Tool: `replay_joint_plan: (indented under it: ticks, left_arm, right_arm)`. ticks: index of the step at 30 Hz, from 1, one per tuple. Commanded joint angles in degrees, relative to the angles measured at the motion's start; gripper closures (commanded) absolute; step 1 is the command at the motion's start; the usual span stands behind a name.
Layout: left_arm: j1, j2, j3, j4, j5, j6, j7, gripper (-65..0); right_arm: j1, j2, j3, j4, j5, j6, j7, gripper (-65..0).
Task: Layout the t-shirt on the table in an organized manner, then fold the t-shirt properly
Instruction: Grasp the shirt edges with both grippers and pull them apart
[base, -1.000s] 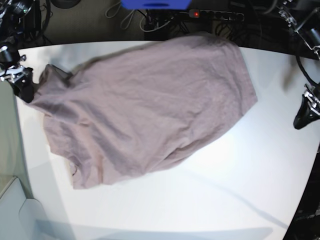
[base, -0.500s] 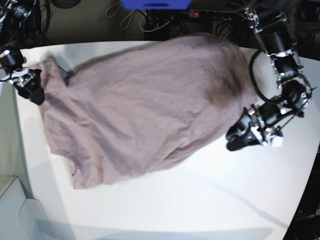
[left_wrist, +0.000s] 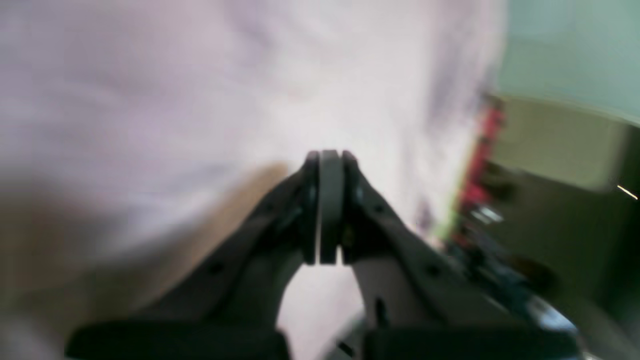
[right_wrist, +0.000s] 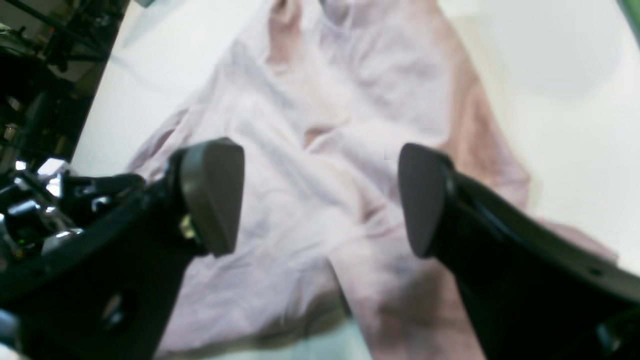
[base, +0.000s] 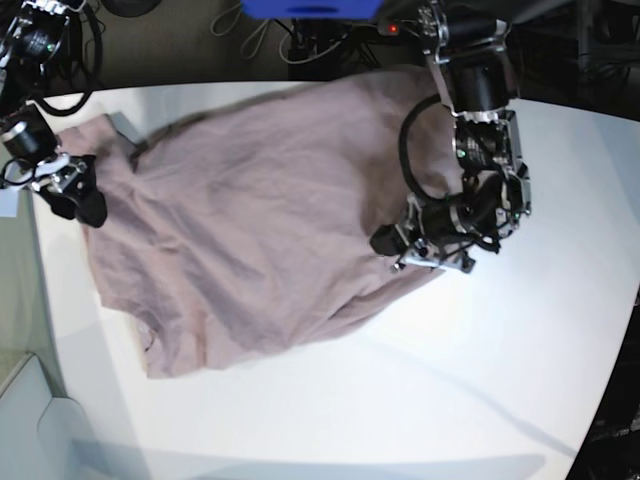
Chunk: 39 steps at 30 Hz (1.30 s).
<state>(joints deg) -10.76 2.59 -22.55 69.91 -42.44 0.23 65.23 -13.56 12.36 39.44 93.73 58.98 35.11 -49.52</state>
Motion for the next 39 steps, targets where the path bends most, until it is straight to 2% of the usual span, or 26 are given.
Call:
replay_joint_plan:
  ticks: [1,5,9,11,15,19,21,24,27,32,36,39]
  left_arm:
    - [-0.36,-1.49,-0.18,0.82,0.19,-0.36,-0.48,-0.8]
    - [-0.36,-5.89,-0.09,-3.58,1.86,-0.45,-2.24,-0.8]
    - [-0.62,-13.01,-0.18,-13.07,1.25,-0.54,-7.25,-0.8]
    - [-0.71,-15.38,-0.18,-16.06,1.25,-0.54,-9.72,-0.8]
    - [-0.62,-20.3,-0.18,-18.0,1.25,-0.54,-13.32,-0.8]
    - [-1.41,-24.08,-0.27,-17.73,0.9,-0.54,-13.5,-0.8]
    - [-2.64,-25.49,-0.27,-17.73,-0.95,-0.54,-13.23,-0.8]
    - [-2.99,-27.95,-0.27,-17.38,-7.81,-0.54,-13.14,-0.8]
    - [-3.08,-28.74,-0.09,-13.87,-14.93,-0.54,-11.83,-0.8]
    - [-2.91,-26.99,0.17,-8.15,-23.89,-0.54,-5.67,-0.8]
    - [-2.64,-22.85,-0.18,-7.62,-25.83,-0.45,-1.98,-0.8]
    - [-0.36,-20.3,-0.18,-7.54,-25.83,-0.45,-1.28,-0.8]
  right_arm:
    - [0.24,1.31,0.34,0.82,1.72,0.45,1.12,-48.5]
    - [1.83,1.4,0.34,0.73,1.72,0.45,0.77,-48.5]
    - [2.18,1.4,0.16,0.73,1.72,0.45,0.68,-48.5]
    - [2.62,1.4,-0.63,0.73,1.72,0.45,0.68,-48.5]
    - [2.97,2.01,-3.18,0.73,1.72,0.45,0.77,-48.5]
    - [3.23,2.1,-5.73,0.73,1.72,0.45,1.03,-48.5]
    - [3.32,2.1,-7.13,0.73,1.72,0.45,1.03,-48.5]
    - [3.58,2.01,-10.56,0.73,1.63,0.45,1.21,-48.5]
    - [6.22,2.19,-14.69,0.29,-1.27,0.45,1.21,-48.5]
    - [13.25,0.87,-21.29,-0.15,-16.3,0.45,0.86,-48.5]
    - [19.58,-0.18,-26.39,-0.15,-26.94,0.45,1.03,-48.5]
    - [24.77,-0.62,-29.55,-2.52,-33.71,0.45,1.12,-48.8]
